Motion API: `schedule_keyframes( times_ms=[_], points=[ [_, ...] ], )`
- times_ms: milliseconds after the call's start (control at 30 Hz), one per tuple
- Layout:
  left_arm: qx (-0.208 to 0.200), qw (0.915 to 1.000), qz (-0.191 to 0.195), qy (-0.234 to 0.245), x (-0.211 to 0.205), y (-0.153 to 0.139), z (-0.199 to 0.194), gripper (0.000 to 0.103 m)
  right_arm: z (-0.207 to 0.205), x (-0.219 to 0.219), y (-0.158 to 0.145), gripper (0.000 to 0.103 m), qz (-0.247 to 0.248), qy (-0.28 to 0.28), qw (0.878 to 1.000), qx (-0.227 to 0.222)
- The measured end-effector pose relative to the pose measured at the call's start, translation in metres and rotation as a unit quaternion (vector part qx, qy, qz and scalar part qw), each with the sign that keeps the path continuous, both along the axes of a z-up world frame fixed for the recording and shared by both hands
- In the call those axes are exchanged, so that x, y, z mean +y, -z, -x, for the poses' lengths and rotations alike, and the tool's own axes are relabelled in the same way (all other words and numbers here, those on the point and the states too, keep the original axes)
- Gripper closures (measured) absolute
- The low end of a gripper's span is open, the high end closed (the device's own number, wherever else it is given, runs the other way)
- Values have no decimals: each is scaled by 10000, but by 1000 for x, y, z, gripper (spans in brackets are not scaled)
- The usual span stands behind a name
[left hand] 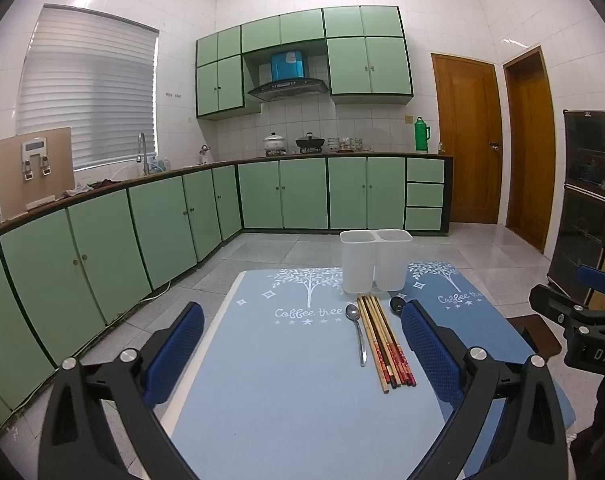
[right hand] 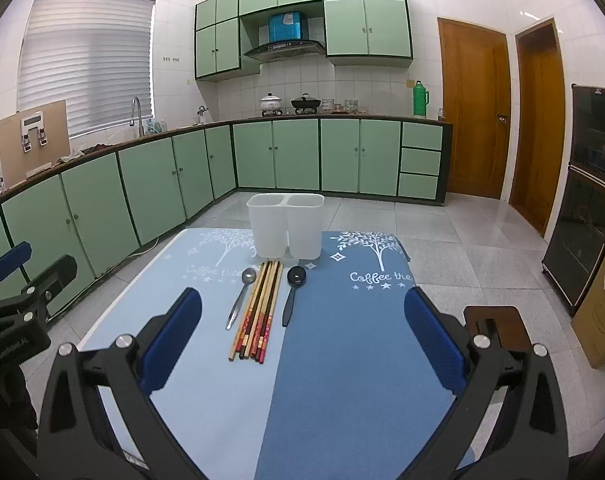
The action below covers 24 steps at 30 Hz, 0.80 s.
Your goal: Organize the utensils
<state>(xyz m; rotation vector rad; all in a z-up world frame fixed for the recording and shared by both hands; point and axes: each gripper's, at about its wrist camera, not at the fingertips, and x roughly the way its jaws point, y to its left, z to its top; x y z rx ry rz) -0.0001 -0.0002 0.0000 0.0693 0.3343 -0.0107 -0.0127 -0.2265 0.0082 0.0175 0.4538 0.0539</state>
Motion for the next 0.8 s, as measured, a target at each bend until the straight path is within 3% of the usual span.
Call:
schedule_keyframes(
  times_ms=[800],
  points=[
    [9,10000,-2,-5,1,0,0,6,-1,-1,1,5,-13,1,10000,12]
  ],
)
